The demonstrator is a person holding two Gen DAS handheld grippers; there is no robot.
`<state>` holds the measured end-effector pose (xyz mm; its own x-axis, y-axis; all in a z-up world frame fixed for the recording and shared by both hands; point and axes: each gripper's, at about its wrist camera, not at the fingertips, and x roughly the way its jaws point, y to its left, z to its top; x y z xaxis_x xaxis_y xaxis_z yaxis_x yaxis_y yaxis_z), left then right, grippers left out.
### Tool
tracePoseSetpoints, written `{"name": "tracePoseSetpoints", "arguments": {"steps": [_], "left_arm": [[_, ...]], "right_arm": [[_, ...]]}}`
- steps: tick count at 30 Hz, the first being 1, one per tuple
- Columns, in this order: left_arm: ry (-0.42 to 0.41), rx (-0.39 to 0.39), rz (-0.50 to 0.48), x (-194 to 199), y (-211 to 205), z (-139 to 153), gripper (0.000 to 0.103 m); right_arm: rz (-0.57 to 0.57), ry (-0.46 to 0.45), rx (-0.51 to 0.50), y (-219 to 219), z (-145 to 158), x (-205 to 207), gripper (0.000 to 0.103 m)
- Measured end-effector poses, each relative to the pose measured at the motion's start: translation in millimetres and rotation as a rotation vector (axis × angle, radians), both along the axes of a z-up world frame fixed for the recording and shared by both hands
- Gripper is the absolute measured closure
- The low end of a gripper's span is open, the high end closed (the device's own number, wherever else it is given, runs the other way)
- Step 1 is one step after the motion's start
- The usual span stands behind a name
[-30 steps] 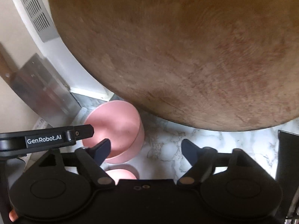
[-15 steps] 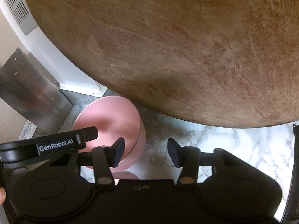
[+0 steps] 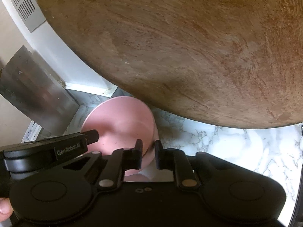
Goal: Organize plates and bowls
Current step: 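Move both tools to the pink bowl and close them on its rim, then lift the pink bowl with both tools and carry it toward the bear plate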
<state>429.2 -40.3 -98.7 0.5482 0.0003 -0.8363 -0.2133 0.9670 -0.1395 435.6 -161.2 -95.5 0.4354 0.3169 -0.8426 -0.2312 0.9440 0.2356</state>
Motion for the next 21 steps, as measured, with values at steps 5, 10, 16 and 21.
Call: {"name": "tracePoseSetpoints", "arguments": {"steps": [5, 10, 16, 21], "left_arm": [[-0.014, 0.017, -0.004, -6.5, -1.4, 8.9, 0.091], [-0.019, 0.014, -0.003, -18.0, -0.1, 20.9, 0.091], [-0.025, 0.007, -0.016, -40.3, 1.8, 36.0, 0.091], [-0.032, 0.011, -0.031, -61.3, 1.2, 48.8, 0.091]], "right_arm": [[0.001, -0.021, 0.004, 0.5, 9.9, -6.9, 0.09], [0.004, -0.038, 0.005, -1.2, 26.9, -20.2, 0.09], [0.012, -0.056, -0.002, -3.0, 45.3, -43.4, 0.09], [0.013, -0.075, -0.002, -5.1, 62.8, -65.7, 0.09]]}}
